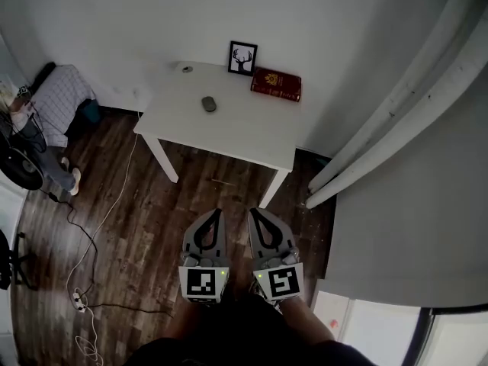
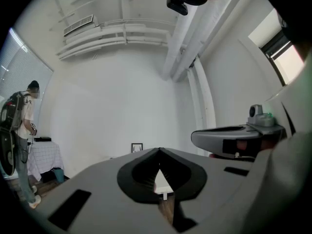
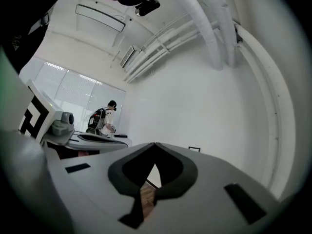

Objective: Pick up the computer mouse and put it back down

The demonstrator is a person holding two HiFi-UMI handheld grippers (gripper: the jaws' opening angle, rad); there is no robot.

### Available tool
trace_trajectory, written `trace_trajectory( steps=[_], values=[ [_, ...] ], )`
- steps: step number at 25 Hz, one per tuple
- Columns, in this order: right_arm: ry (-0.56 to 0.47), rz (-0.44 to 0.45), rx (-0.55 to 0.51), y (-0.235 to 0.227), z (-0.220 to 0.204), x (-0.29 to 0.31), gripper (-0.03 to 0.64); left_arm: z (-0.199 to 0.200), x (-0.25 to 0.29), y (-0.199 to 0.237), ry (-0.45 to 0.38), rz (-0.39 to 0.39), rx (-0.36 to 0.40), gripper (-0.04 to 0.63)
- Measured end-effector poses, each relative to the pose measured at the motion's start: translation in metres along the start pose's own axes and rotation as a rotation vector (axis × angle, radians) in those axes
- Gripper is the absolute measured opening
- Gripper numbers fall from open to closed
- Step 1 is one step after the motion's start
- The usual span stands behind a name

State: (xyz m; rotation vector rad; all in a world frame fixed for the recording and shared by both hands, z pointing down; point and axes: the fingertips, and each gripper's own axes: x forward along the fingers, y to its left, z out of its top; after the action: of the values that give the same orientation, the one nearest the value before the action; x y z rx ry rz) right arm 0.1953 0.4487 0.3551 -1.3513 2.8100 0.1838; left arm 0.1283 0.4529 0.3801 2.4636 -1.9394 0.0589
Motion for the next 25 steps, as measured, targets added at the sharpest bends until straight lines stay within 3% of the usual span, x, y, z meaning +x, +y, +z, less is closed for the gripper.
trace_trajectory(
  steps=[16, 25],
  values=[
    [0.026, 0.005, -0.006, 0.066, -0.014, 0.081, 0.020, -0.015, -0.012, 0.116, 0.025, 0.030, 0.007, 0.000],
    [0.039, 0.075, -0.011, 0.084, -0.026, 0.138, 0.020, -0.039, 0.017, 0.152, 0.069, 0.047, -0.006, 0.000]
  ],
)
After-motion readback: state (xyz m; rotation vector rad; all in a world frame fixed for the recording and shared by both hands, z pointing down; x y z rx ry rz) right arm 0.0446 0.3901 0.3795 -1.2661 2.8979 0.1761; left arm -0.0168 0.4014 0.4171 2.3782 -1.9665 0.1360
